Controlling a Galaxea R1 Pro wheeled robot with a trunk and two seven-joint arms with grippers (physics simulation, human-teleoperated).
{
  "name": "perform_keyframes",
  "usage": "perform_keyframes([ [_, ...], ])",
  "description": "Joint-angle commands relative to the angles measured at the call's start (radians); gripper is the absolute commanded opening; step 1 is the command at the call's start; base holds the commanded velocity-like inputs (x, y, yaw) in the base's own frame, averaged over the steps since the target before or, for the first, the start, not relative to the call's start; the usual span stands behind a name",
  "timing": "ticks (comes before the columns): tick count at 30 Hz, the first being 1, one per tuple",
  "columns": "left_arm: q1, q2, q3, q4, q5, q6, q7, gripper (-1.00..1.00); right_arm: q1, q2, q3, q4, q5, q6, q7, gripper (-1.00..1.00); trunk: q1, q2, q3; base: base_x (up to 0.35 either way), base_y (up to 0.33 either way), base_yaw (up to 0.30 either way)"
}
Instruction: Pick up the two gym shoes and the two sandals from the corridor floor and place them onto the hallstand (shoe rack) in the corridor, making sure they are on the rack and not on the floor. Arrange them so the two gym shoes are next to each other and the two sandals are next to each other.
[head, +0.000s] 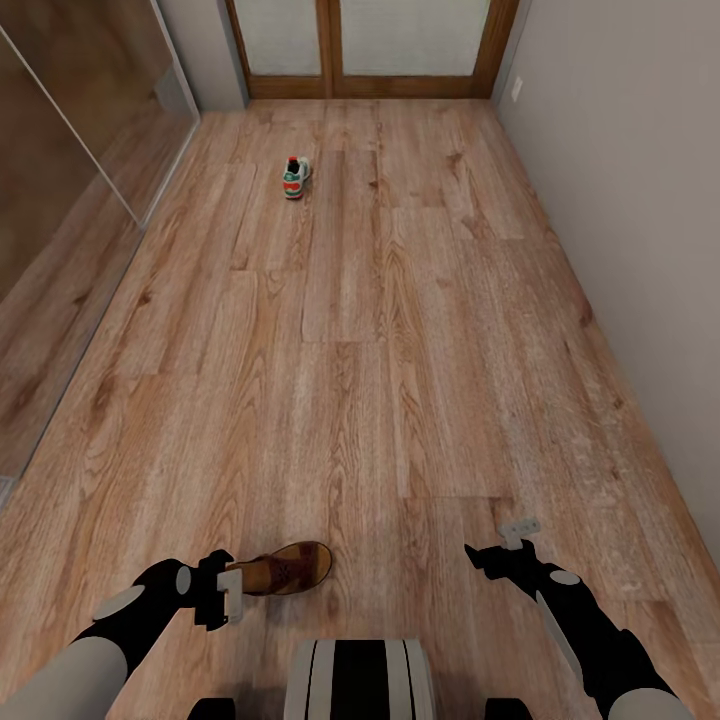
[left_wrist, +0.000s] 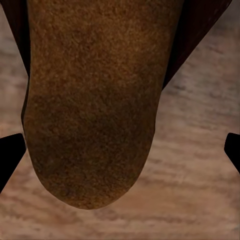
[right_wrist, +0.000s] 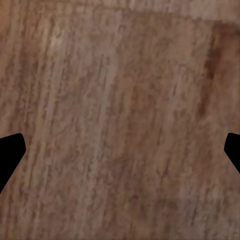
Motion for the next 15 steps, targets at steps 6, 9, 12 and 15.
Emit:
perform_keyframes([
  [6,0.000,0.001,-0.003,-0.002,-0.010,-0.008,-0.001,1.00,0.000,0.000,0.000,-0.002,0.005,0.005,0.004,1.00,0.000,0.000,-0.001,0.000,0.000,0.000],
  [9,0.000,0.001,-0.003,-0.003,-0.010,-0.007,0.000,1.00,0.000,0.000,0.000,-0.002,0.005,0.005,0.004,1.00,0.000,0.000,-0.001,0.000,0.000,0.000],
  [12,0.000,0.001,-0.003,-0.003,-0.010,-0.007,0.000,1.00,0.000,0.000,0.000,-0.002,0.005,0.005,0.004,1.00,0.000,0.000,-0.001,0.000,0.000,0.000],
  [15,0.000,0.001,-0.003,-0.003,-0.010,-0.007,0.001,1.00,0.000,0.000,0.000,-0.002,0.005,0.005,0.004,1.00,0.000,0.000,-0.001,0.000,0.000,0.000],
])
